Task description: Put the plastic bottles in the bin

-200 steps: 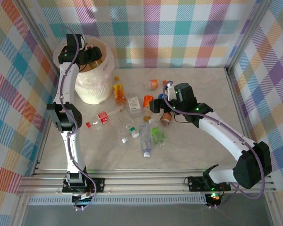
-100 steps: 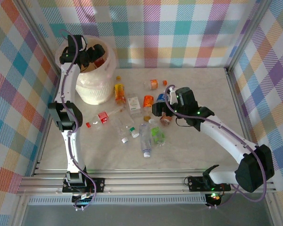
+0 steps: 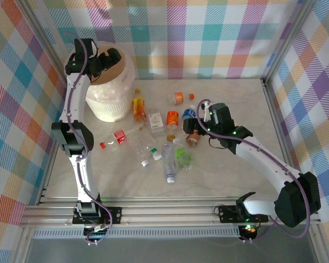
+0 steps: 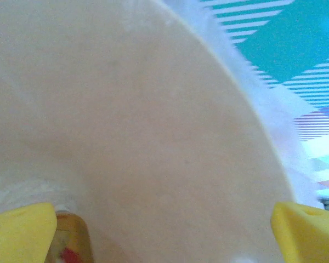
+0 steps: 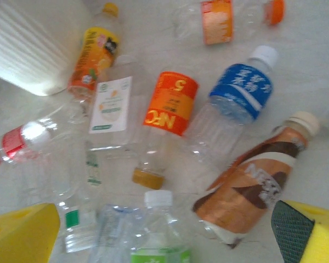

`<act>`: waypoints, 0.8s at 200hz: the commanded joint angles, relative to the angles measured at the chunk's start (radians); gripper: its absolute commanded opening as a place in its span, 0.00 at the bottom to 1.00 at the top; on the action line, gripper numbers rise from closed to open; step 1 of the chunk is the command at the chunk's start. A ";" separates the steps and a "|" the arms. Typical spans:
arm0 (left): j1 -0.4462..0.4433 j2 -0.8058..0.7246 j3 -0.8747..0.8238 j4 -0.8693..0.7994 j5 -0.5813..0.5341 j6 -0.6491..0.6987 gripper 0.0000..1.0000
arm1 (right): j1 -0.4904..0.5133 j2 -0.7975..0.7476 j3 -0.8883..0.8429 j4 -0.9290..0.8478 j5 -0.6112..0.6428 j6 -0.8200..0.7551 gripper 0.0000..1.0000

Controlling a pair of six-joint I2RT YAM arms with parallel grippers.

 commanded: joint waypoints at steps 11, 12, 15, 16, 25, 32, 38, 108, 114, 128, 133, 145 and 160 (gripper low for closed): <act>0.008 -0.167 -0.072 0.110 0.044 0.008 1.00 | -0.114 0.031 -0.006 -0.089 -0.015 -0.114 1.00; 0.008 -0.172 -0.074 0.113 0.046 0.008 1.00 | -0.118 0.032 -0.004 -0.091 -0.019 -0.121 1.00; 0.009 -0.183 -0.084 0.120 0.048 0.005 1.00 | -0.132 0.041 -0.001 -0.100 -0.028 -0.137 1.00; 0.008 -0.186 -0.088 0.123 0.050 0.005 1.00 | -0.135 0.043 -0.001 -0.102 -0.031 -0.144 1.00; 0.008 -0.218 -0.124 0.157 0.070 -0.003 1.00 | -0.171 0.065 0.009 -0.127 -0.049 -0.198 1.00; 0.008 -0.242 -0.155 0.184 0.099 -0.007 1.00 | -0.199 0.086 0.019 -0.143 -0.064 -0.246 1.00; 0.008 -0.263 -0.181 0.215 0.136 -0.010 1.00 | -0.224 0.103 0.026 -0.153 -0.098 -0.286 1.00; 0.001 -0.547 -0.512 0.426 0.440 -0.122 1.00 | -0.446 0.347 0.194 -0.208 -0.163 -0.604 1.00; 0.001 -0.581 -0.535 0.398 0.435 -0.106 1.00 | -0.467 0.362 0.205 -0.208 -0.179 -0.621 1.00; -0.001 -0.662 -0.604 0.359 0.410 -0.079 1.00 | -0.492 0.397 0.230 -0.218 -0.190 -0.685 1.00; -0.001 -0.692 -0.629 0.348 0.401 -0.073 1.00 | -0.499 0.411 0.238 -0.225 -0.187 -0.716 1.00; -0.002 -0.760 -0.696 0.337 0.393 -0.067 1.00 | -0.509 0.448 0.261 -0.253 -0.193 -0.791 1.00; -0.011 -0.842 -0.803 0.370 0.399 -0.084 1.00 | -0.519 0.495 0.285 -0.293 -0.207 -0.876 1.00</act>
